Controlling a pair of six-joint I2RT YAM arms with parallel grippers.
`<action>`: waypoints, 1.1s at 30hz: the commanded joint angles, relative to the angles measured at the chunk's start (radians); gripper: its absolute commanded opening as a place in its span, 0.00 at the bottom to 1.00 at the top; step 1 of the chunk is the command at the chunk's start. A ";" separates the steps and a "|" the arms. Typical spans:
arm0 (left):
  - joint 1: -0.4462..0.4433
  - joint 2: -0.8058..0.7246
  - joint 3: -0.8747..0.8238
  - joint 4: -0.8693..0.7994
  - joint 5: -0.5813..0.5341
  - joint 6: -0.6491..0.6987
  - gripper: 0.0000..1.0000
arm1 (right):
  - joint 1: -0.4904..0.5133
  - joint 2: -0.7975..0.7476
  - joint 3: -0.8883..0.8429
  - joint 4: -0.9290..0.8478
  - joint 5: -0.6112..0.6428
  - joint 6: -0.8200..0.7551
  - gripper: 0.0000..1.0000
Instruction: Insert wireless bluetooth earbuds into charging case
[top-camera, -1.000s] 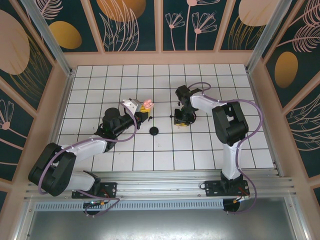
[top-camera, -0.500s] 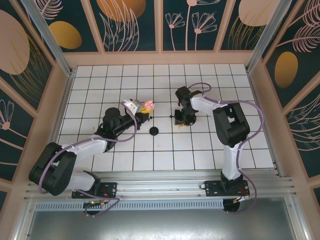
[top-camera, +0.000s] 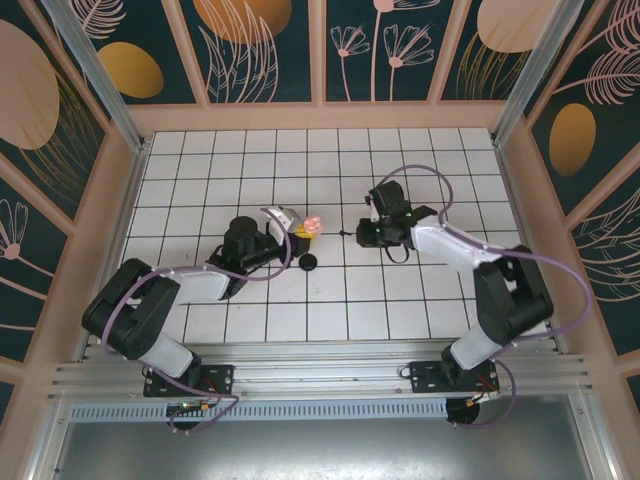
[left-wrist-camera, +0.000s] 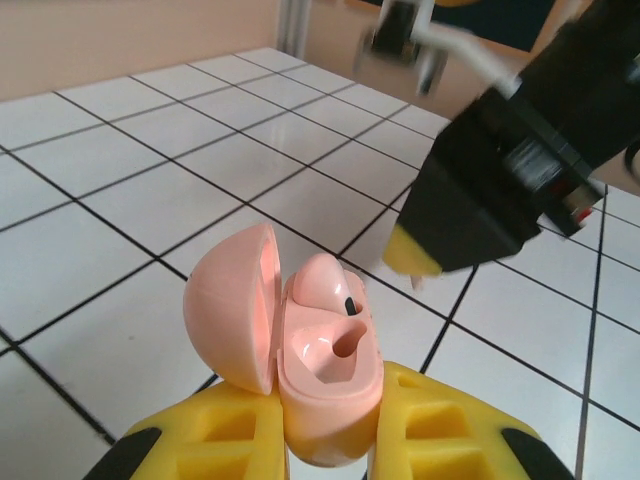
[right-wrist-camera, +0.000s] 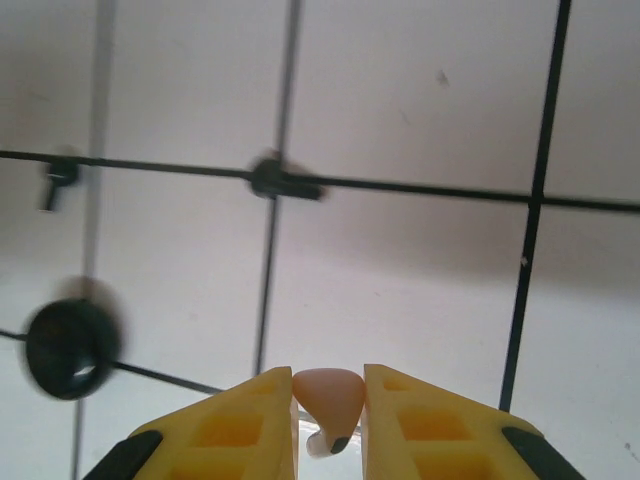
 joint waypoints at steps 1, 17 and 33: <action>-0.022 0.042 0.051 0.087 0.045 -0.029 0.12 | 0.015 -0.120 -0.043 0.117 0.023 -0.053 0.21; -0.042 0.119 0.179 0.026 0.264 0.043 0.13 | 0.160 -0.288 0.034 0.076 0.025 -0.279 0.20; -0.052 0.081 0.211 -0.034 0.288 0.101 0.13 | 0.236 -0.210 0.114 0.032 0.098 -0.405 0.19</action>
